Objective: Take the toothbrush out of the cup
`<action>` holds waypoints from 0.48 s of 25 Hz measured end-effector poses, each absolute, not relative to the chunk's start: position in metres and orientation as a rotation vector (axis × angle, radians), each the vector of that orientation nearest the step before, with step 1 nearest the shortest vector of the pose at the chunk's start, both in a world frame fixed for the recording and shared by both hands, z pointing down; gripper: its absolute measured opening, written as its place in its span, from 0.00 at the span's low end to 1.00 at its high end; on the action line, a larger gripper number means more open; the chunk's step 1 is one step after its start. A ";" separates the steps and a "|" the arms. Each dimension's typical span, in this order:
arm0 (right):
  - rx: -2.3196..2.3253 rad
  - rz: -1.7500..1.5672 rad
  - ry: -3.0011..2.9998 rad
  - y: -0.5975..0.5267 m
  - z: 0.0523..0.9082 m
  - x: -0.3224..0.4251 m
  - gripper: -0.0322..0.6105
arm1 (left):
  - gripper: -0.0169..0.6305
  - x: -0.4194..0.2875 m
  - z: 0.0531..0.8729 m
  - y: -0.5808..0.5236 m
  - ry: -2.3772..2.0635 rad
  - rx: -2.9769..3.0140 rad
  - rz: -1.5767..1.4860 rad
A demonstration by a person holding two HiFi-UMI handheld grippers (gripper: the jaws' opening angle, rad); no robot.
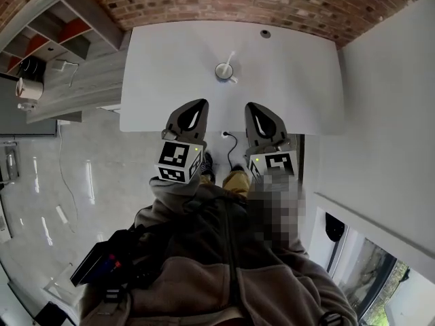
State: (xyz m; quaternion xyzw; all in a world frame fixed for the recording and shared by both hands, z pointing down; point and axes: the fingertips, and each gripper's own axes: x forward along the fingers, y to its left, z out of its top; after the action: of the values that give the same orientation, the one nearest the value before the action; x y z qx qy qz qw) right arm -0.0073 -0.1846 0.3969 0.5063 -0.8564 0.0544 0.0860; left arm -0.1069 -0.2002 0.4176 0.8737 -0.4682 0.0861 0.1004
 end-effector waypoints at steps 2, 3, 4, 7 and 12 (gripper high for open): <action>1.502 0.197 -2.557 -0.195 0.405 0.000 0.05 | 0.03 -0.100 0.427 -0.211 -1.389 2.558 0.275; 1.486 0.211 -2.565 -0.200 0.409 0.002 0.05 | 0.03 -0.097 0.431 -0.217 -1.398 2.546 0.283; 1.468 0.224 -2.574 -0.205 0.412 0.003 0.05 | 0.03 -0.096 0.433 -0.222 -1.409 2.532 0.290; 1.416 0.256 -2.592 -0.219 0.423 0.008 0.05 | 0.03 -0.093 0.444 -0.230 -1.440 2.484 0.306; 1.372 0.265 -2.575 -0.248 0.443 0.017 0.05 | 0.03 -0.084 0.471 -0.256 -1.450 2.414 0.339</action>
State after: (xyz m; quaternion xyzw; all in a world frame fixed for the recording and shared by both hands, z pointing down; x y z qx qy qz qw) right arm 0.0172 -0.2475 0.4435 0.4657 -0.8739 0.0901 0.1060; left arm -0.0839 -0.2563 0.4708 0.8412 -0.5053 0.1181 0.1522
